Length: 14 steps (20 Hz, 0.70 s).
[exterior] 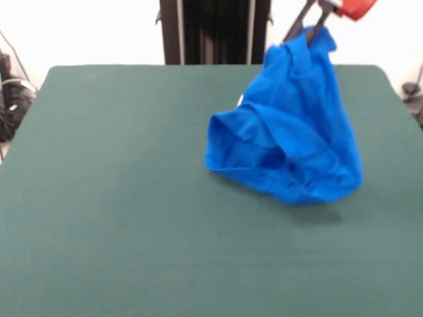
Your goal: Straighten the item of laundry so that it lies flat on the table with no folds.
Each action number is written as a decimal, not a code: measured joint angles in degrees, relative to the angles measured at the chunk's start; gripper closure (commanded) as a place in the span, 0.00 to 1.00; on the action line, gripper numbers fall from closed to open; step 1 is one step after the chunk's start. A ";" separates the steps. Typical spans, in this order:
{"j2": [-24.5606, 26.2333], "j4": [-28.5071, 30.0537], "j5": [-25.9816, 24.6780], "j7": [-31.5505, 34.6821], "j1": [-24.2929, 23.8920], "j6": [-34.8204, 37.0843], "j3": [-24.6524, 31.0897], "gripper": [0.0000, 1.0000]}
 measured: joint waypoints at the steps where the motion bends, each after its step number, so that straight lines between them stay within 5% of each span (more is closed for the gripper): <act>1: -0.80 -0.35 -0.72 0.00 -0.15 0.65 -0.76 1.00; 14: -7.06 -6.18 -7.19 0.00 -2.68 9.69 -6.86 1.00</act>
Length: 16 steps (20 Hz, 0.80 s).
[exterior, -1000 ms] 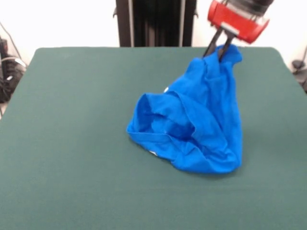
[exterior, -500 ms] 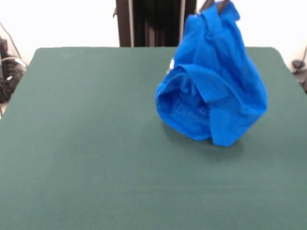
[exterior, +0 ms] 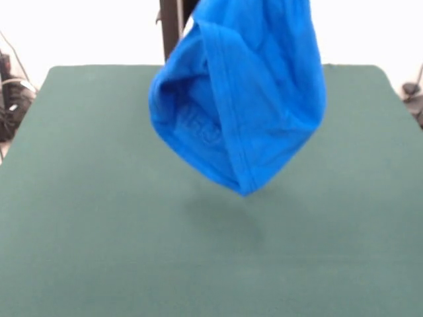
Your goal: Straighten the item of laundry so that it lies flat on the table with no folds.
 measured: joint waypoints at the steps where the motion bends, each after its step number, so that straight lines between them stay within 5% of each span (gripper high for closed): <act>1: -0.54 -0.35 -0.41 0.00 0.05 0.83 -0.38 1.00; 8: -5.55 -1.46 -2.15 0.00 -0.22 8.51 -1.28 1.00; 16: -13.66 3.37 9.74 0.00 -12.64 20.95 12.70 1.00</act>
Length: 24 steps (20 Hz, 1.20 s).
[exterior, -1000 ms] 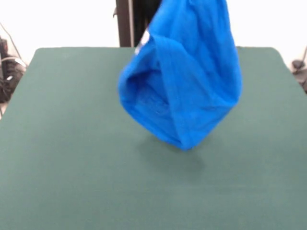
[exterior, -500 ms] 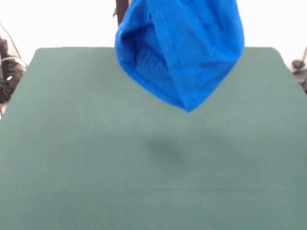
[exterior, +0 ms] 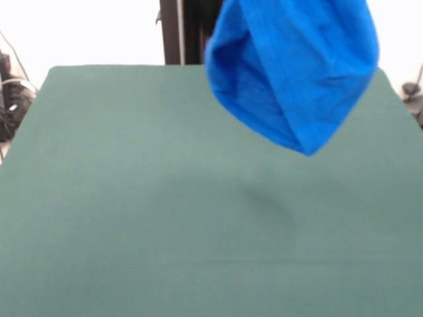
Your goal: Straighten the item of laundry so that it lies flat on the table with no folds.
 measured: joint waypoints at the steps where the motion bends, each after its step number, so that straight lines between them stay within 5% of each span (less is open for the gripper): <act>1: -0.16 0.17 0.24 0.00 -0.74 1.01 0.72 1.00; 14: -1.30 4.43 1.67 0.00 -9.11 22.30 15.02 1.00; 24: -1.23 12.50 7.66 0.00 -10.51 26.84 23.33 1.00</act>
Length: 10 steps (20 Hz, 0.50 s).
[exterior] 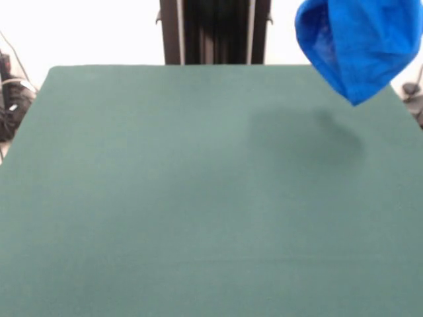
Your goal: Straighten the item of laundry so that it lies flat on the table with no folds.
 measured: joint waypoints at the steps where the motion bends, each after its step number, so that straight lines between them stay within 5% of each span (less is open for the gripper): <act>1: -0.02 0.81 0.44 0.00 -0.14 0.01 0.80 1.00; 10: 0.38 4.26 0.85 0.00 -2.29 -1.79 5.89 1.00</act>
